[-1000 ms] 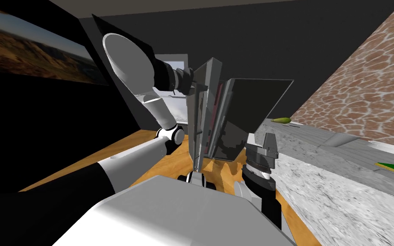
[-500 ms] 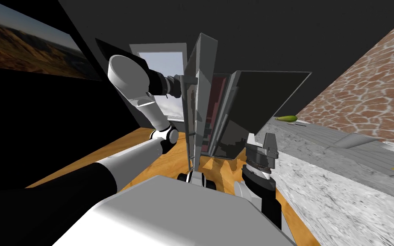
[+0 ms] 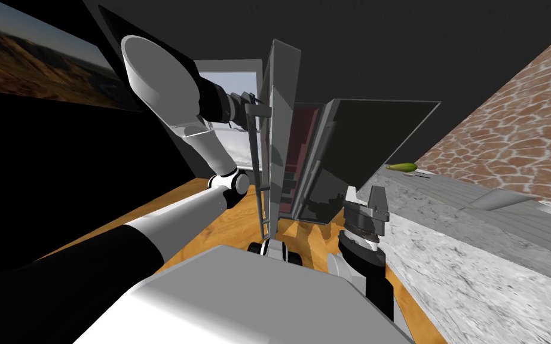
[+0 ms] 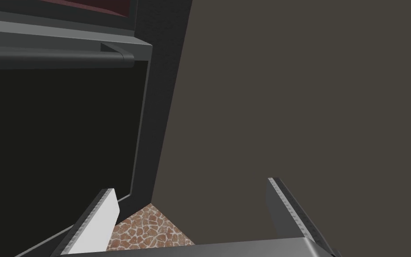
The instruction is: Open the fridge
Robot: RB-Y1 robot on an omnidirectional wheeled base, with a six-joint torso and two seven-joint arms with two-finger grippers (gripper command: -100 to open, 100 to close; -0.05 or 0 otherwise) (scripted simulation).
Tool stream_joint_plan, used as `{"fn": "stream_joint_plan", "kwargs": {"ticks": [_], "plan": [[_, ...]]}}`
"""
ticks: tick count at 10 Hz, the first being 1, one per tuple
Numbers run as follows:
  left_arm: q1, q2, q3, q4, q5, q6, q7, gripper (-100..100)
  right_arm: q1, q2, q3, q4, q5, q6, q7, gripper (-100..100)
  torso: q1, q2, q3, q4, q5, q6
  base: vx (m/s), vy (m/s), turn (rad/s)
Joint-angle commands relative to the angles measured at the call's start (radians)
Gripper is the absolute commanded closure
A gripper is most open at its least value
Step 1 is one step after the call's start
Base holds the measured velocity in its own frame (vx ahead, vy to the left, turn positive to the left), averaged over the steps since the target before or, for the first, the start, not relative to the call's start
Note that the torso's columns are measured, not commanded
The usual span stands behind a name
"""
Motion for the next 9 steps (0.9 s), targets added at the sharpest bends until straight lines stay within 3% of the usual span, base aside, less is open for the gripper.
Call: {"fn": "stream_joint_plan", "kwargs": {"ticks": [1,2,3,4,9], "plan": [[-0.053,0.016,-0.004,0.023,-0.008,0.026,0.015,-100,0.000,0.000,0.000,0.000,0.000,0.000,0.000,0,0.002,-0.001,-0.001,-0.001,0.001,0.000,0.016,-0.002,0.001],[-0.072,0.023,-0.004,0.032,-0.011,0.036,0.021,-100,0.000,0.000,0.000,0.000,0.000,0.000,0.000,0,0.005,-0.002,-0.002,-0.001,0.002,-0.001,0.016,-0.004,0.001],[-0.058,0.017,-0.005,0.025,-0.010,0.028,0.017,-100,0.000,0.000,0.000,0.000,0.000,0.000,0.000,0,0.006,-0.003,-0.002,-0.002,0.003,-0.001,0.007,-0.003,0.000],[-0.060,0.018,-0.006,0.026,-0.010,0.030,0.018,0,0.000,0.000,0.000,0.000,0.000,0.000,0.000,0,0.007,-0.003,-0.002,-0.002,0.003,-0.001,0.000,0.000,0.000],[-0.060,0.018,-0.005,0.026,-0.010,0.030,0.018,0,0.000,0.000,0.000,0.000,0.000,0.000,0.000,0,0.006,-0.003,-0.002,-0.002,0.003,-0.001,0.000,0.000,0.000]]}}
